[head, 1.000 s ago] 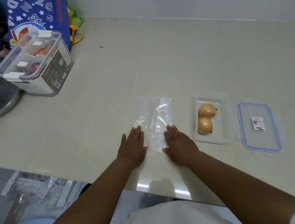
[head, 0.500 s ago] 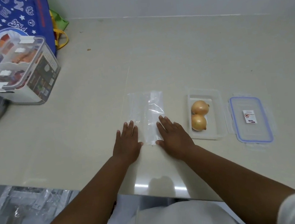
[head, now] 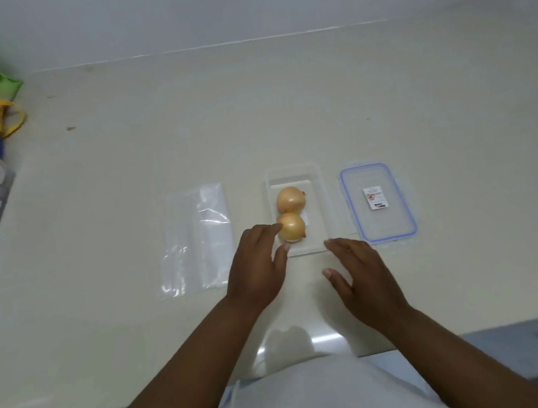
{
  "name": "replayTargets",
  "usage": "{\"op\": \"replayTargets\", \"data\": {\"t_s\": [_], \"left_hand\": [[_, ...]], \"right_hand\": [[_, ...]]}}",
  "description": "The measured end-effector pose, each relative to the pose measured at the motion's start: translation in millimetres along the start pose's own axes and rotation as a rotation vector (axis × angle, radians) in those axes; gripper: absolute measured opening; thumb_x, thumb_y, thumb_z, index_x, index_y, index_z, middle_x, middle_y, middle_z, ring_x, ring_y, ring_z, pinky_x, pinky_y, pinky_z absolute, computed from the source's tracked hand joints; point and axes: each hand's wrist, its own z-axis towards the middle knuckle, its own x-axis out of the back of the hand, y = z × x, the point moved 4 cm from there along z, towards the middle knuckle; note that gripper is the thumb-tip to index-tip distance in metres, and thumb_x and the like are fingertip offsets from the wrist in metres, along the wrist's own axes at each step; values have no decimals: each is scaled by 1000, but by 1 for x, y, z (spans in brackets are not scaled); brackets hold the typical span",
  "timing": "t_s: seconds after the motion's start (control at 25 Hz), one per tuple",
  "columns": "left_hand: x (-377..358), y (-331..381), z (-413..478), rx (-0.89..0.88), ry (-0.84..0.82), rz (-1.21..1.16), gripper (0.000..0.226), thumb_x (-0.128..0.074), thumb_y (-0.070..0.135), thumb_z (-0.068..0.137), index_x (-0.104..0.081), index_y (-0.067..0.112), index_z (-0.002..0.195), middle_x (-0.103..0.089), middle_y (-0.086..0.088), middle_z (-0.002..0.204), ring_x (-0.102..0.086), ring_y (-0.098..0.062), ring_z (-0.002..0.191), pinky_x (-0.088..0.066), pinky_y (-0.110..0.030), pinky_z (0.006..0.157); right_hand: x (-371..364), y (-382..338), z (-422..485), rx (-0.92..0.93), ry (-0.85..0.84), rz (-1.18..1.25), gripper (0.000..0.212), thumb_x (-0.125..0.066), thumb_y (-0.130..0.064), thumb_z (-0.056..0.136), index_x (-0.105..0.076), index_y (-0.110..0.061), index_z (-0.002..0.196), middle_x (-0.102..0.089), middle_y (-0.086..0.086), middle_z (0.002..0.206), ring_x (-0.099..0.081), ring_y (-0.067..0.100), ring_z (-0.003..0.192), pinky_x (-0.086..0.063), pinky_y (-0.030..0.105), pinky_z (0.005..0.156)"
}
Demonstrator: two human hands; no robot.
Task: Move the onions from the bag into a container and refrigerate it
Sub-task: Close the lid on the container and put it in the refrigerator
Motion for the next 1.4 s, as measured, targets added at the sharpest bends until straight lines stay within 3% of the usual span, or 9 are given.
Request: {"op": "replayTargets", "data": {"t_s": [0.24,0.4,0.52,0.6,0.92,1.08,1.16,1.24,1.4], "left_hand": [[-80,86,58,172,-229,-284,37,-63,20,89,-59,7,124,-63,-13,114,-64,-23,100,-50,-32,92],[-143,108,93,382,-551,-47,63,-61,39,88,-38,10,140,-44,-18,140,-46,-33,127,-39,-38,102],[-169,102,108,546,-613,113,75,-61,45,87,-29,8,143,-23,-23,152,-33,-40,135,-34,-42,110],[-177,96,113,629,-591,127,76,-61,46,86,-28,8,143,-21,-24,153,-29,-41,137,-32,-44,112],[-171,93,129,646,-419,-30,64,-65,38,85,-40,8,135,-49,-18,136,-46,-35,125,-39,-39,100],[-155,101,132,629,-339,-228,68,-71,32,82,-42,5,136,-48,-15,140,-50,-30,125,-39,-28,88],[-139,98,132,653,-217,-352,70,-75,27,79,-45,2,136,-53,-17,136,-53,-31,122,-45,-33,95],[-119,89,129,683,-80,-465,65,-77,22,77,-51,1,132,-61,-20,123,-59,-33,112,-49,-41,95],[-78,53,120,714,-4,-476,56,-77,23,77,-55,17,129,-61,-2,98,-60,-18,87,-48,-29,79]], "right_hand": [[52,119,20,-463,204,106,38,-66,-20,88,-61,-6,123,-64,14,118,-63,29,104,-48,35,90],[57,188,52,-783,39,121,52,-64,-33,87,-55,-6,130,-60,16,127,-59,31,112,-42,34,98],[54,210,72,-826,-70,70,60,-67,-39,84,-54,-5,131,-59,16,133,-53,32,123,-40,35,102],[51,217,81,-830,-106,50,64,-70,-43,81,-55,-4,129,-59,15,132,-53,31,124,-42,35,100],[56,239,82,-857,-165,125,54,-77,-45,74,-62,-4,105,-66,13,110,-61,31,100,-45,33,77],[77,244,77,-862,-48,298,36,-82,-36,69,-63,-14,91,-68,6,99,-60,23,85,-44,31,72],[86,235,80,-831,6,431,35,-84,-32,66,-64,-15,88,-68,8,92,-61,23,75,-49,34,69],[91,217,88,-778,20,561,34,-86,-29,63,-65,-14,85,-67,10,82,-61,22,64,-51,33,61],[78,164,111,-652,-62,581,38,-89,-31,59,-61,-21,83,-62,3,74,-63,16,52,-50,27,48]]}}
